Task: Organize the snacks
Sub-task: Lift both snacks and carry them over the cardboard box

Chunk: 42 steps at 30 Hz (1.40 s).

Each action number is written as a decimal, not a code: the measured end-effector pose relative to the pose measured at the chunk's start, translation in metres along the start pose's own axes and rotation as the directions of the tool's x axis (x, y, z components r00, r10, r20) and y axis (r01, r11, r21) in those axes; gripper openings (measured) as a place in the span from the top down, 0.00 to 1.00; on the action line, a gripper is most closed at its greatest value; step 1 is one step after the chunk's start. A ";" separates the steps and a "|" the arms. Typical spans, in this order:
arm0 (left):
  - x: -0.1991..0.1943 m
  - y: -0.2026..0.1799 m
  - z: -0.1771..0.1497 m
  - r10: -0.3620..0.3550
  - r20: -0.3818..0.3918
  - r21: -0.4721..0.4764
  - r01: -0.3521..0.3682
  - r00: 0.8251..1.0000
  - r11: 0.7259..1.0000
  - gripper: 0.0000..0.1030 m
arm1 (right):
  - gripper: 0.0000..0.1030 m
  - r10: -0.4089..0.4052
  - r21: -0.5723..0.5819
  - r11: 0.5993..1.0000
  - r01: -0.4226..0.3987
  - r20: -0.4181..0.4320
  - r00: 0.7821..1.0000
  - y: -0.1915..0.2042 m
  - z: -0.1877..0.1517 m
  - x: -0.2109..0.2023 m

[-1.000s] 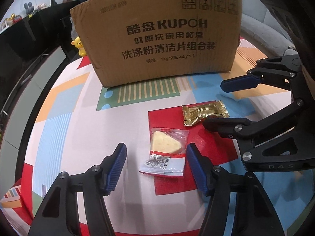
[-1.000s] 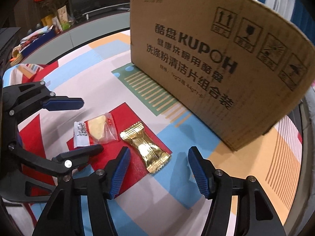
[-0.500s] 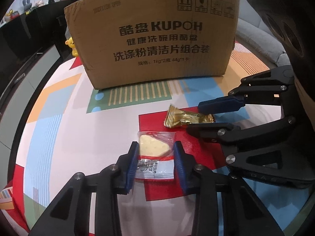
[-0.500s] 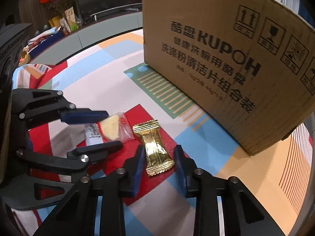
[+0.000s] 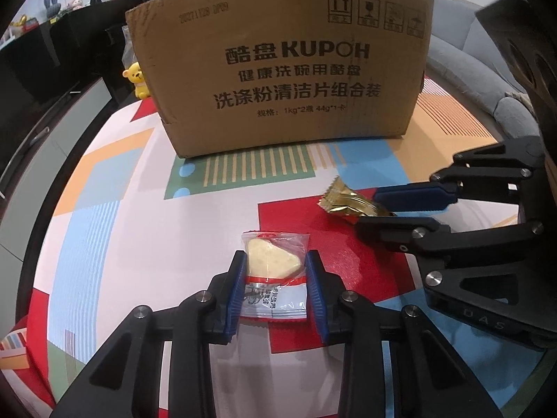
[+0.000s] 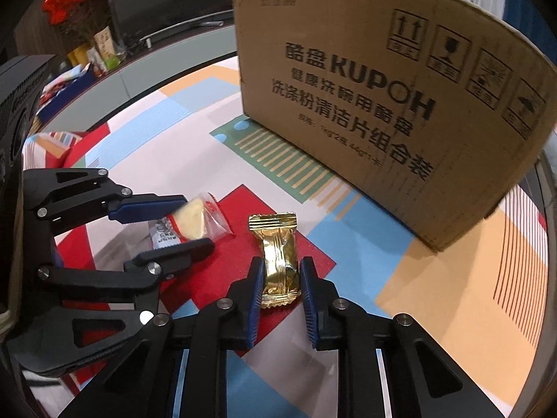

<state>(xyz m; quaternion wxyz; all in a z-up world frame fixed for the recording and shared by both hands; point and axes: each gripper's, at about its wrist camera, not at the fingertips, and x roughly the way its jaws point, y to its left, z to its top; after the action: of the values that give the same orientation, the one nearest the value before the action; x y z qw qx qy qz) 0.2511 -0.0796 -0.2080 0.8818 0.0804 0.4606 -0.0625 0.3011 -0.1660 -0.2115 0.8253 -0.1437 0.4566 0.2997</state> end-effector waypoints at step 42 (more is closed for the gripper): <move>-0.144 0.049 0.049 0.052 0.252 -0.106 -0.026 0.966 0.994 0.67 | 0.78 -0.263 0.314 0.930 0.194 0.197 0.944 0.054 0.031 -0.157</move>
<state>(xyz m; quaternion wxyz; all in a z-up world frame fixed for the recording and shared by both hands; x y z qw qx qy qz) 0.2177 -0.0367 -0.0584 0.9375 0.0357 0.3447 -0.0316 0.2248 -0.1653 -0.0614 0.9150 -0.0369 0.3743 0.1456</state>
